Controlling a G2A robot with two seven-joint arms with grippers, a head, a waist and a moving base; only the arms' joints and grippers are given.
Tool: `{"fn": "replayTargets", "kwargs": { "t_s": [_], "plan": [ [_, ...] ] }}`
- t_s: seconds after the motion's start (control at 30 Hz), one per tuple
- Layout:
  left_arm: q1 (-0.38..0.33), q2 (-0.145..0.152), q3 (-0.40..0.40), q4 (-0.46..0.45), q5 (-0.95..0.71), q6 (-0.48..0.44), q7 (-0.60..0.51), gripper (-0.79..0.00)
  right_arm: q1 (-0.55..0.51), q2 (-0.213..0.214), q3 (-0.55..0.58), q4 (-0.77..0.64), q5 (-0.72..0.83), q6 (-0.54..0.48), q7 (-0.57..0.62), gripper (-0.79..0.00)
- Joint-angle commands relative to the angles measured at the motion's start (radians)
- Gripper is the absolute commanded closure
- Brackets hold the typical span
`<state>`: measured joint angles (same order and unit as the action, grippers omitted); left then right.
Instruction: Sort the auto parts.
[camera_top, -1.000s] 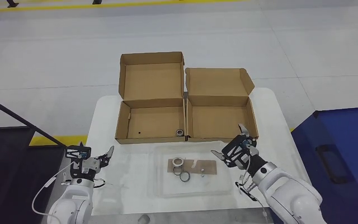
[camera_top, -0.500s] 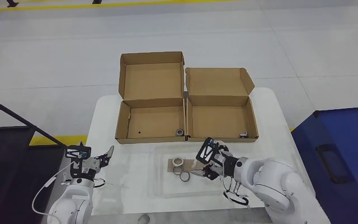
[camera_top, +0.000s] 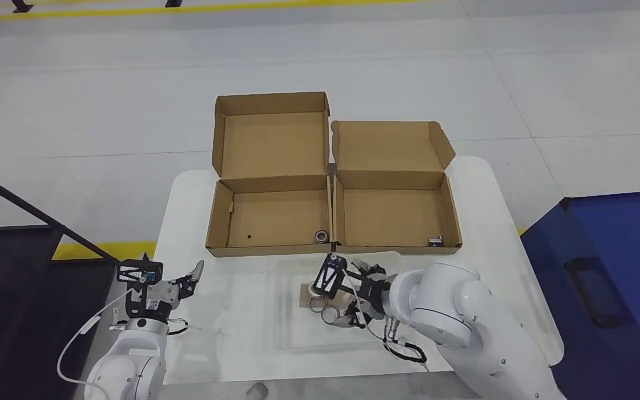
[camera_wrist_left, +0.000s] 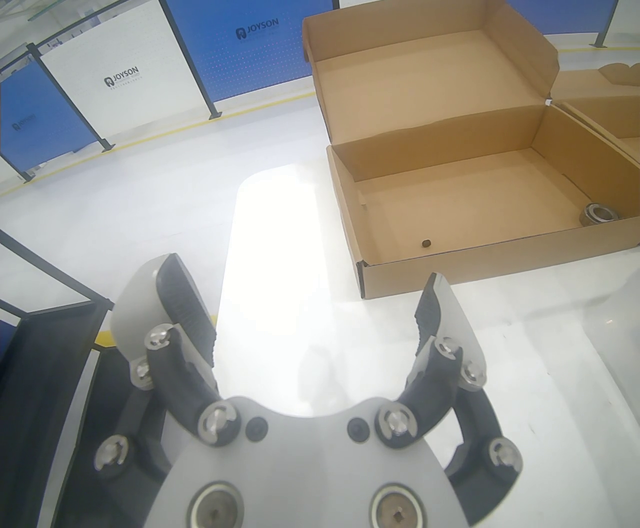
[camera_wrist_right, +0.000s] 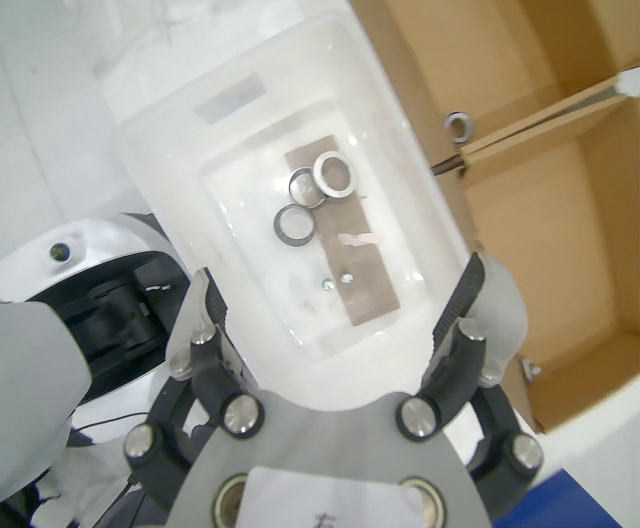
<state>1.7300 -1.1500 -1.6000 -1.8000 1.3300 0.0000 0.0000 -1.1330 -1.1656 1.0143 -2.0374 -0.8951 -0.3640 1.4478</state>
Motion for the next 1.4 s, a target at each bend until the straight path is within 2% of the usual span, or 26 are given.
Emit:
{"fn": "replayTargets", "kwargs": {
  "t_s": [0.0, 0.1, 0.13, 0.17, 0.23, 0.3, 0.37, 0.57, 0.7, 0.8, 0.83, 0.87, 1.07, 1.17, 1.37],
  "plan": [
    [0.000, 0.000, 0.000, 0.000, 0.000, 0.000, 0.000, -0.785, 0.064, -0.001, -0.042, 0.038, 0.028, 0.045, 0.053, -0.785],
    [0.000, 0.000, 0.000, 0.000, 0.000, 0.000, 0.000, -0.785, 0.116, -0.010, -0.076, 0.085, 0.073, 0.068, 0.076, -0.785],
    [0.000, 0.000, 0.000, 0.000, 0.000, 0.000, 0.000, -0.785, 0.131, -0.012, -0.086, 0.102, 0.078, 0.072, 0.080, -0.508],
    [0.000, 0.000, 0.000, 0.000, 0.000, 0.000, 0.000, -0.785, 0.144, -0.014, -0.098, 0.118, 0.085, 0.071, 0.079, -0.360],
    [0.000, 0.000, 0.000, 0.000, 0.000, 0.000, 0.000, -0.785, 0.167, -0.016, -0.115, 0.150, 0.090, 0.065, 0.071, -0.296],
    [0.000, 0.000, 0.000, 0.000, 0.000, 0.000, 0.000, -0.785, 0.177, -0.018, -0.130, 0.176, 0.087, 0.050, 0.057, -0.172],
    [0.000, 0.000, 0.000, 0.000, 0.000, 0.000, 0.000, -0.785, 0.186, -0.019, -0.149, 0.205, 0.086, 0.032, 0.040, -0.188],
    [0.000, 0.000, 0.000, 0.000, 0.000, 0.000, 0.000, -0.785, 0.213, -0.030, -0.207, 0.289, 0.085, 0.020, 0.002, -0.166],
    [0.000, 0.000, 0.000, 0.000, 0.000, 0.000, 0.000, -0.785, 0.236, -0.042, -0.257, 0.338, 0.077, 0.019, -0.021, -0.114],
    [0.000, 0.000, 0.000, 0.000, 0.000, 0.000, 0.000, -0.785, 0.250, -0.051, -0.290, 0.377, 0.060, 0.028, -0.039, -0.123],
    [0.000, 0.000, 0.000, 0.000, 0.000, 0.000, 0.000, -0.785, 0.254, -0.054, -0.301, 0.388, 0.057, 0.031, -0.048, -0.102],
    [0.000, 0.000, 0.000, 0.000, 0.000, 0.000, 0.000, -0.785, 0.258, -0.057, -0.312, 0.399, 0.053, 0.033, -0.053, -0.046],
    [0.000, 0.000, 0.000, 0.000, 0.000, 0.000, 0.000, -0.785, 0.280, -0.074, -0.365, 0.441, 0.031, 0.034, -0.070, -0.086],
    [0.000, 0.000, 0.000, 0.000, 0.000, 0.000, 0.000, -0.785, 0.286, -0.077, -0.379, 0.450, 0.017, 0.035, -0.067, -0.055],
    [0.000, 0.000, 0.000, 0.000, 0.000, 0.000, 0.000, -0.785, 0.285, -0.081, -0.398, 0.442, -0.021, 0.055, -0.064, -0.080]
  ]
}}
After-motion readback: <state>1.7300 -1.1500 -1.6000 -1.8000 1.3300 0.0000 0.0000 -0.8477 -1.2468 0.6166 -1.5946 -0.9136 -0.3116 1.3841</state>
